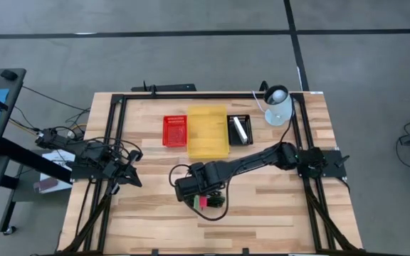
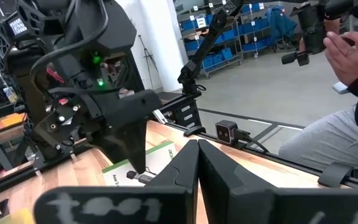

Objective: Pick and place items into bin
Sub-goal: Put the green box into the black bin

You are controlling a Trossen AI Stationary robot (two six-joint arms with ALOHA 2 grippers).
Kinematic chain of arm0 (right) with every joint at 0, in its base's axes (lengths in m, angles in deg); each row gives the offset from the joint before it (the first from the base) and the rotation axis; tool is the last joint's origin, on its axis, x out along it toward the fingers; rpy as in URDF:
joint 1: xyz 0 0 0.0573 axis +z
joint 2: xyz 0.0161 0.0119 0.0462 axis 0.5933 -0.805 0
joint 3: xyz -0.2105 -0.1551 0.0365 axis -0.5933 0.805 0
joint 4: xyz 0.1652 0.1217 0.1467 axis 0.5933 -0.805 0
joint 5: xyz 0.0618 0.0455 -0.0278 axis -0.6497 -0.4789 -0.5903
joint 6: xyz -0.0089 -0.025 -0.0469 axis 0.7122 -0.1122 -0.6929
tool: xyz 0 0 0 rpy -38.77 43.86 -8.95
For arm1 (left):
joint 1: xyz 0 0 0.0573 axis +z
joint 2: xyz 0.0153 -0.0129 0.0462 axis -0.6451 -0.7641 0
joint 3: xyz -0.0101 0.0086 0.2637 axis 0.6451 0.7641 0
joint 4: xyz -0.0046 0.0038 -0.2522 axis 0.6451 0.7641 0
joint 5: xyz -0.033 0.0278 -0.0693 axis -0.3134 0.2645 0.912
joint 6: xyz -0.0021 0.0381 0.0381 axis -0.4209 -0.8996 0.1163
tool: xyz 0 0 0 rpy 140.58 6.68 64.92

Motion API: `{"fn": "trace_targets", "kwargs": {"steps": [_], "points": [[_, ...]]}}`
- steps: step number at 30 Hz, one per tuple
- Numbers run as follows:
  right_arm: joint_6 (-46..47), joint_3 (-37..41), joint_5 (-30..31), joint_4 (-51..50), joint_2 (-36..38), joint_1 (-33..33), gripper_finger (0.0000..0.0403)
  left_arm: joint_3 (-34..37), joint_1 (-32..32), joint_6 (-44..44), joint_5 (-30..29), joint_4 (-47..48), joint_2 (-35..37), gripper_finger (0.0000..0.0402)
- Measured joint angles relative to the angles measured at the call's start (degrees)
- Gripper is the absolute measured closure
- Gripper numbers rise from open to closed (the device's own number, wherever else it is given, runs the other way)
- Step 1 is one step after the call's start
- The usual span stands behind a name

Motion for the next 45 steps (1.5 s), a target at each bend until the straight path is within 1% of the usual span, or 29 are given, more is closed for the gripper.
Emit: {"fn": "trace_targets", "kwargs": {"steps": [12, 23, 27, 34, 39, 43, 45], "points": [[-0.04, 0.00, -0.77, 1.14, 0.00, -0.41, 0.0280, -0.01, 0.01, -0.04, 0.01, 0.01, 0.00, 0.0401], [0.00, 0.00, -0.92, 1.21, 0.00, -0.42, 0.0330, 0.01, -0.01, -0.18, 0.01, 0.01, 0.00, 0.0401], [0.00, 0.00, -1.07, 1.34, 0.00, -0.42, 0.0339, -0.01, -0.01, 0.03, 0.01, 0.01, 0.00, 0.0401], [0.42, -0.11, -1.15, 1.29, 0.00, -0.48, 0.0341, 0.00, -0.01, 0.09, 0.01, 0.01, 0.00, 0.0402], [-0.55, -2.55, -1.18, 0.57, 0.00, -0.80, 0.0342, -0.01, 0.00, -0.06, 0.01, 0.01, 0.00, 0.0401], [-1.37, -5.95, -0.44, -4.95, 0.02, -1.39, 0.0342, -0.01, -0.01, 0.25, -0.01, 0.01, 0.00, 0.0401], [-1.36, -5.47, -0.07, -7.23, 0.99, -1.69, 0.0342, -0.01, 0.01, 0.09, 0.01, -0.01, 0.00, 0.0401]]}}
